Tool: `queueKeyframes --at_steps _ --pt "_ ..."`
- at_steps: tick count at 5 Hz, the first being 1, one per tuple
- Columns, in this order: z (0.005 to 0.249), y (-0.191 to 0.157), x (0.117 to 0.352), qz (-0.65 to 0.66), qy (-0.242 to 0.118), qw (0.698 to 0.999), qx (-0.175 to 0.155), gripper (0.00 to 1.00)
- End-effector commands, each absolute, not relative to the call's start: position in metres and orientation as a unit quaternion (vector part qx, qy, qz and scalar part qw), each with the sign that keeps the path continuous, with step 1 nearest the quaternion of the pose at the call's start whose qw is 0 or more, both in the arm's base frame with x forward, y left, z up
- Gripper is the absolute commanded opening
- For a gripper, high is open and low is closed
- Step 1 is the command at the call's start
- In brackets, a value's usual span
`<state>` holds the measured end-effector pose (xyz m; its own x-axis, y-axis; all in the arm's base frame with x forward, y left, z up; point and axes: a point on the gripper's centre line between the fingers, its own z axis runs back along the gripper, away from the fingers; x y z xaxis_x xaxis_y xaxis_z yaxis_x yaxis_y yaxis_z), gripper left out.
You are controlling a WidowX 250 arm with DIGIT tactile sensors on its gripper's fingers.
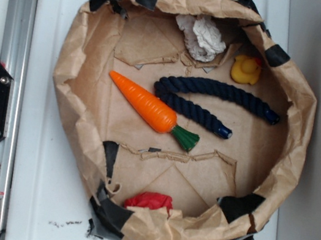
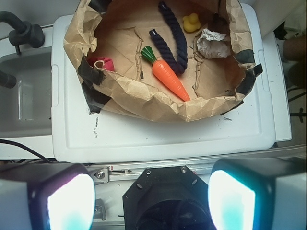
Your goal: Grab the white paper.
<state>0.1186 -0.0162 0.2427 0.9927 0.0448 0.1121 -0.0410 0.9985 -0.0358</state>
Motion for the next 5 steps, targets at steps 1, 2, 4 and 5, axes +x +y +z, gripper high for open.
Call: queueKeyframes --at_steps 1,2,4,5 --pt "0.243 -0.016 0.119 0.021 -0.057 0.998 -0.017 1.0" --pt "0.222 -0.002 0.154 0.047 -0.091 0.994 -0.021 1.0" --pt "0.18 -0.007 0.219 -0.172 -0.07 0.983 -0.007 1.0" --pt "0.153 -0.001 0.234 -0.21 -0.082 0.974 0.03 1.0"
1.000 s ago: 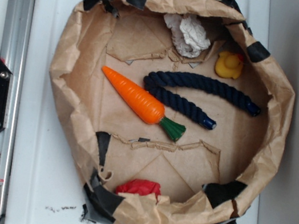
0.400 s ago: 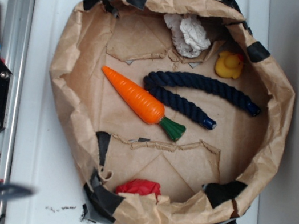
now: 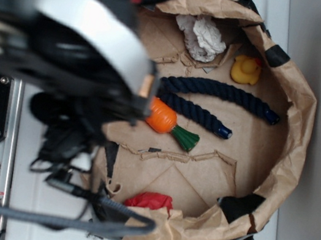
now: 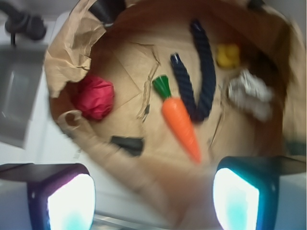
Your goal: Grab the white paper.
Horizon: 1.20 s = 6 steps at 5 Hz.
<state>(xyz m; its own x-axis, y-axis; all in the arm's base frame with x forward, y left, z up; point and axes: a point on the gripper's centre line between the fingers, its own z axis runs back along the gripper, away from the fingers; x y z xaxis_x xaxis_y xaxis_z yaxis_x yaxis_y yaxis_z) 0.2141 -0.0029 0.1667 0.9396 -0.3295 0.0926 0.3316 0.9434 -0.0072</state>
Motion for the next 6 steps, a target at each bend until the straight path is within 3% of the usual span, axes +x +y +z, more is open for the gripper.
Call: queueKeyframes --at_steps 1,2,3,4,5,6 --pt "0.135 0.014 0.234 -0.085 -0.125 0.988 0.024 1.0" --pt "0.129 0.016 0.248 0.04 -0.208 0.976 0.045 1.0" --pt "0.117 0.022 0.259 0.167 -0.183 0.968 0.045 1.0" --pt "0.104 0.031 0.272 0.285 -0.153 0.944 0.072 1.0" --pt "0.095 0.045 0.272 0.399 -0.13 0.903 0.095 1.0" --pt "0.093 0.064 0.263 0.509 -0.128 0.844 0.113 1.0"
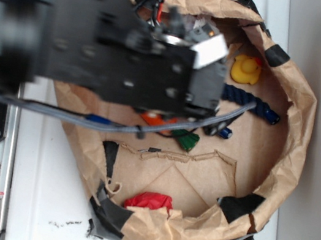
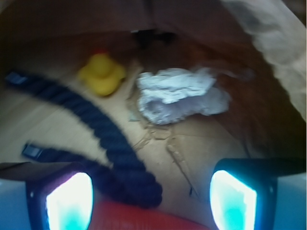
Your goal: Grab the white paper.
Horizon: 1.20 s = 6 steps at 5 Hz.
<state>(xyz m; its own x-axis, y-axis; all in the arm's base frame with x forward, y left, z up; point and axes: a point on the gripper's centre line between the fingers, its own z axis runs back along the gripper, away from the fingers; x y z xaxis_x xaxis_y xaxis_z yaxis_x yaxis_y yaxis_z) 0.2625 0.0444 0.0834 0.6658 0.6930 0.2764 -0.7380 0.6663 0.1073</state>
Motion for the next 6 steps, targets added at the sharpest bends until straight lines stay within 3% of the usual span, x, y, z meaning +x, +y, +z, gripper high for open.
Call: queueKeyframes --at_steps 1,4,5,6 --pt "0.093 0.064 0.263 0.509 -0.128 0.844 0.113 1.0" --pt "0.093 0.064 0.263 0.509 -0.128 0.844 0.113 1.0" --pt "0.081 0.073 0.265 0.549 -0.196 0.806 0.098 1.0" --pt "0.079 0.062 0.276 0.56 -0.201 0.798 0.094 1.0"
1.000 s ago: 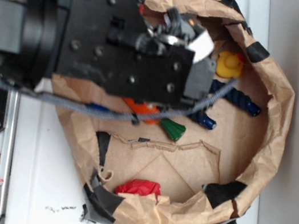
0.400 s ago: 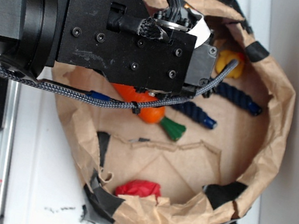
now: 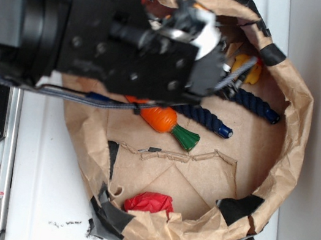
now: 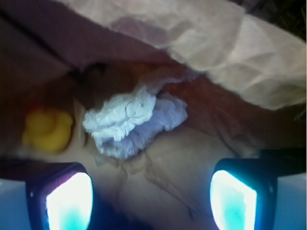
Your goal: Grab the white paper.
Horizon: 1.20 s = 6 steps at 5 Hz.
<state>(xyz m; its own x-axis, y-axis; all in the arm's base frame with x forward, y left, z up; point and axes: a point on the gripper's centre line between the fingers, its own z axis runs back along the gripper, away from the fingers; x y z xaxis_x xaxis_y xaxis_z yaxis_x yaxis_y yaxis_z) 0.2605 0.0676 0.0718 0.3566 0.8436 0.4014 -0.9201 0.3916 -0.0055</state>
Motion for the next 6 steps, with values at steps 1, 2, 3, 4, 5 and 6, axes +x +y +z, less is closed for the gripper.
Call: queueKeyframes --at_steps 1,2,3,4,5,6 --pt "0.081 0.061 0.278 0.575 -0.209 0.784 0.107 1.0" --pt "0.068 0.07 0.285 0.601 -0.182 0.771 0.109 1.0" --pt "0.073 0.058 0.289 0.618 -0.165 0.763 0.096 1.0" --pt "0.08 0.046 0.288 0.623 -0.154 0.762 0.087 1.0" --pt "0.076 0.045 0.281 0.624 -0.163 0.758 0.094 1.0" --pt "0.061 0.048 0.278 0.638 -0.162 0.746 0.1 1.0"
